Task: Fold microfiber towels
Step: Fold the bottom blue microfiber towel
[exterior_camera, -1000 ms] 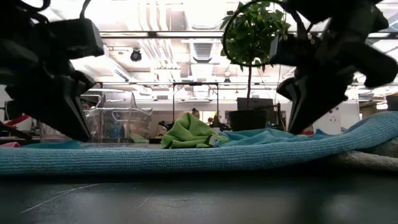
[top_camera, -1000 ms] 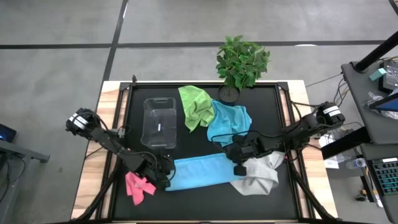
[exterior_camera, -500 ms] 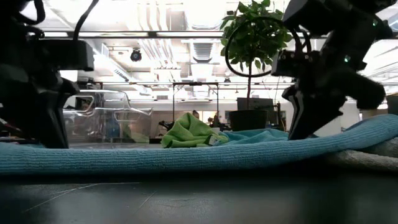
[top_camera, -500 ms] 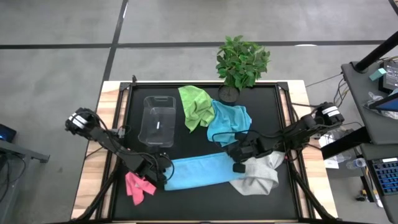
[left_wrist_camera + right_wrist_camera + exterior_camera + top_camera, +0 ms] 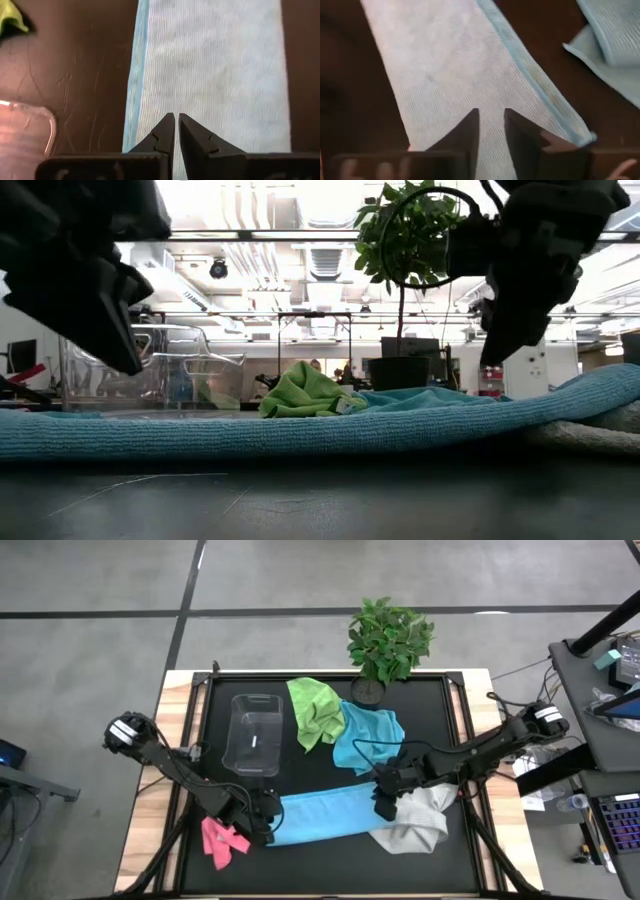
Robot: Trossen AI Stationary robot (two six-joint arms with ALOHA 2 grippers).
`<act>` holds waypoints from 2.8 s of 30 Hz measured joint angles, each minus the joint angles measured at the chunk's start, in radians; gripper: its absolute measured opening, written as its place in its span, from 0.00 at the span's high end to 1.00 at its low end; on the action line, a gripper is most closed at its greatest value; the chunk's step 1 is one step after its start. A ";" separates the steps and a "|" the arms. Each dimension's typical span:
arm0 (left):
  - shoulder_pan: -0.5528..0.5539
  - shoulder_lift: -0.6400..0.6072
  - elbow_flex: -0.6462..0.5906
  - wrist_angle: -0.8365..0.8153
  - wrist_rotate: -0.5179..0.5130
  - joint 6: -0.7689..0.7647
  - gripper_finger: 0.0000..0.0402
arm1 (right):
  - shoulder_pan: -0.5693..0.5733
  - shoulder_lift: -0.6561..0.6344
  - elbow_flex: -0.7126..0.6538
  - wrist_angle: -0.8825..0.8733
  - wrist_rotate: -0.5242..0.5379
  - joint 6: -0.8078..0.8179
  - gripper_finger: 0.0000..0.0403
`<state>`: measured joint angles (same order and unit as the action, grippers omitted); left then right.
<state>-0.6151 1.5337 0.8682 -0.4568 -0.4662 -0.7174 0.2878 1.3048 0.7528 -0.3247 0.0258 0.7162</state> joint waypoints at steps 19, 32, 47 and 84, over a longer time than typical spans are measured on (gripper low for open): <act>0.015 0.207 -0.007 0.205 -0.029 0.068 0.97 | 0.002 -0.071 -0.123 -0.087 -0.019 0.313 0.33; 0.045 0.195 -0.007 0.100 -0.038 -0.036 0.97 | -0.025 -0.077 -0.260 0.205 -0.019 0.357 0.30; 0.051 0.194 -0.009 0.103 -0.030 -0.036 0.97 | -0.034 0.052 -0.254 0.401 -0.035 0.328 0.31; 0.033 0.008 -0.011 0.072 -0.015 0.026 0.97 | -0.062 -0.035 0.108 -0.392 0.126 0.117 0.98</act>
<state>-0.5824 1.5421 0.8574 -0.3851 -0.4808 -0.6910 0.2256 1.2701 0.8611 -0.7169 0.1521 0.8332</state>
